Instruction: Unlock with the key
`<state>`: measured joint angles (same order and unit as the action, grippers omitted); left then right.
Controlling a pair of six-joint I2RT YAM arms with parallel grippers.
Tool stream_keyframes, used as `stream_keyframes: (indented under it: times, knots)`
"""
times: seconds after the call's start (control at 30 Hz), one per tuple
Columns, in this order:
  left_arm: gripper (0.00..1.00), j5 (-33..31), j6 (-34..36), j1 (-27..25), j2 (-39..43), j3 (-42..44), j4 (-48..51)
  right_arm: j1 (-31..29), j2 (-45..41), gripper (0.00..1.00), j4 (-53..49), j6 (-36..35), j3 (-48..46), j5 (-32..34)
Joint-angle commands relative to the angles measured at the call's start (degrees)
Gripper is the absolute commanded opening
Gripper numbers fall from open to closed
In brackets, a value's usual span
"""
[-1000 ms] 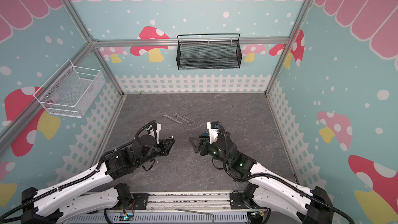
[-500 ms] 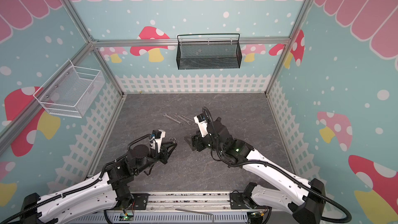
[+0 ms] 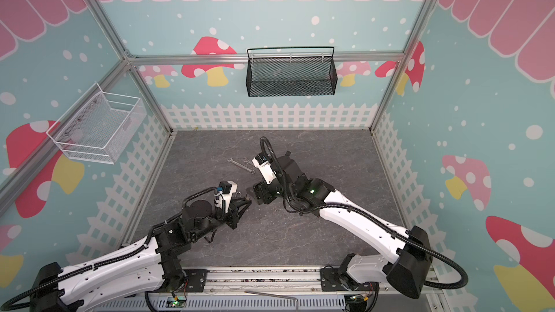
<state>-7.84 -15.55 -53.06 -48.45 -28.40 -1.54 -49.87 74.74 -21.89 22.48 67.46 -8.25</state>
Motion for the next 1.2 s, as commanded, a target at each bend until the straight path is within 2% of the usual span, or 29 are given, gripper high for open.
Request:
stream_keyframes:
  times: [0.0,0.57,0.97,1.17]
  knots:
    - [0.0,0.9,1.7,-0.4,-0.1,-2.2,-0.9,0.2,2.0,0.77,-2.6,-3.7,2.9,0.1]
    - [0.0,1.0,2.0,-0.4,1.5,-1.9,-1.3,0.1,9.2,0.8,-11.7,-10.2,10.6,2.8]
    - [0.0,1.0,2.7,-0.4,1.2,-1.3,-2.0,0.3,11.9,0.83,-17.1,-9.3,14.9,9.1]
    - [0.0,-0.1,2.6,-0.5,1.8,-1.2,-1.7,0.7,11.2,0.83,-18.4,-10.0,14.7,9.2]
